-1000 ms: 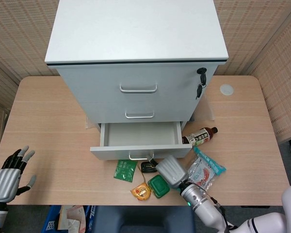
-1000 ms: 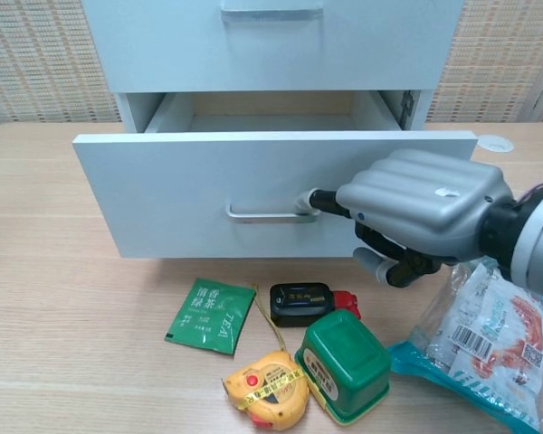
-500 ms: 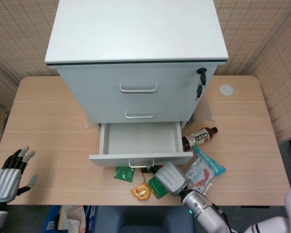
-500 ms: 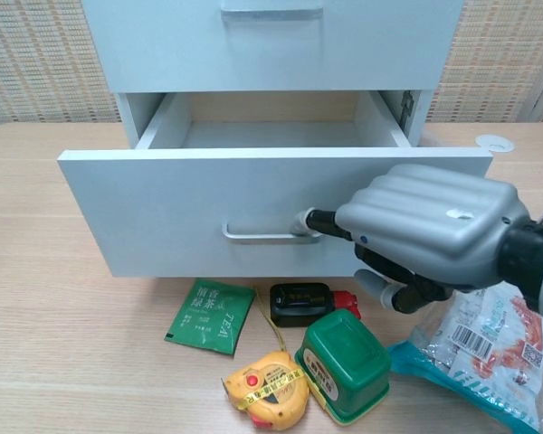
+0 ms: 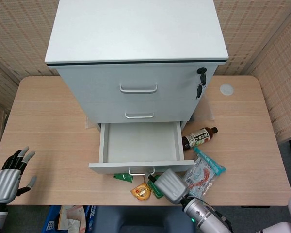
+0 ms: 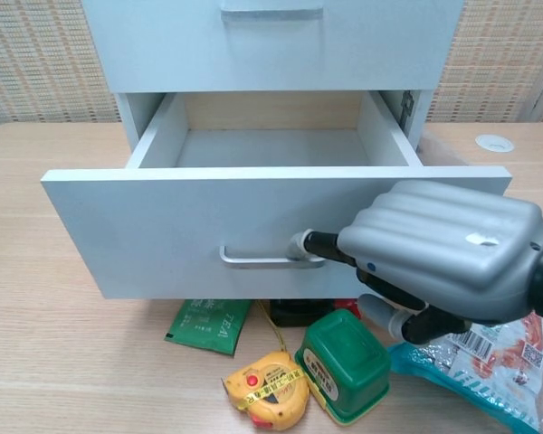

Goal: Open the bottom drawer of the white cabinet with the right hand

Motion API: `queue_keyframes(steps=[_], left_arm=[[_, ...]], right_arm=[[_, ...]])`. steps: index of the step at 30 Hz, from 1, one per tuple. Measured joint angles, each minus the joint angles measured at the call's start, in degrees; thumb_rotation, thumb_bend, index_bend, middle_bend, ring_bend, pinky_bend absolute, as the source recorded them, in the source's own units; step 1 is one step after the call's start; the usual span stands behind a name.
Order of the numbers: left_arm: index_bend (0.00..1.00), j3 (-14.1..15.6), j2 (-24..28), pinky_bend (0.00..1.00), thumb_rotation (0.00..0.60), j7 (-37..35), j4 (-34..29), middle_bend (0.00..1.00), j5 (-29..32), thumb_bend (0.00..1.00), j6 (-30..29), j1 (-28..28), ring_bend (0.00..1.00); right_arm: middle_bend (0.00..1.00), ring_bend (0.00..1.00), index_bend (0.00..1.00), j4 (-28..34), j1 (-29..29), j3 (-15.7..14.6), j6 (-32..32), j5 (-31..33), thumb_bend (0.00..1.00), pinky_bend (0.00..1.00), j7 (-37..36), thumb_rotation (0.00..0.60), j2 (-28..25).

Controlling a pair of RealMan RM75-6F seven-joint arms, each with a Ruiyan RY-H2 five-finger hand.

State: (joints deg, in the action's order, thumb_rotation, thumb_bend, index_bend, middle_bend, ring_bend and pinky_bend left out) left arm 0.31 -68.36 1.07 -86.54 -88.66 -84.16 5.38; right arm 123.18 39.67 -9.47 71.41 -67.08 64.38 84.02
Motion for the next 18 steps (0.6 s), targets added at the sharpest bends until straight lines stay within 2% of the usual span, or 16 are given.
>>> queue_keyframes(steps=[9, 18], left_arm=[[0.11, -0.06, 0.38, 0.12, 0.6, 0.36, -0.62, 0.0, -0.23, 0.36, -0.47, -0.1, 0.03], [0.11, -0.29, 0.91, 0.12, 0.6, 1.3, -1.78, 0.0, -0.29, 0.36, -0.55, 0.05, 0.03]], right_arm=[[0.77, 0.86, 0.11, 0.72, -2.73, -1.49, 1.9, -7.87, 0.5, 0.89, -2.52, 0.6, -1.94], [0.73, 0.79, 0.14, 2.14, -6.89, -3.08, 6.92, -20.79, 0.5, 0.88, -11.29, 0.6, -8.57]])
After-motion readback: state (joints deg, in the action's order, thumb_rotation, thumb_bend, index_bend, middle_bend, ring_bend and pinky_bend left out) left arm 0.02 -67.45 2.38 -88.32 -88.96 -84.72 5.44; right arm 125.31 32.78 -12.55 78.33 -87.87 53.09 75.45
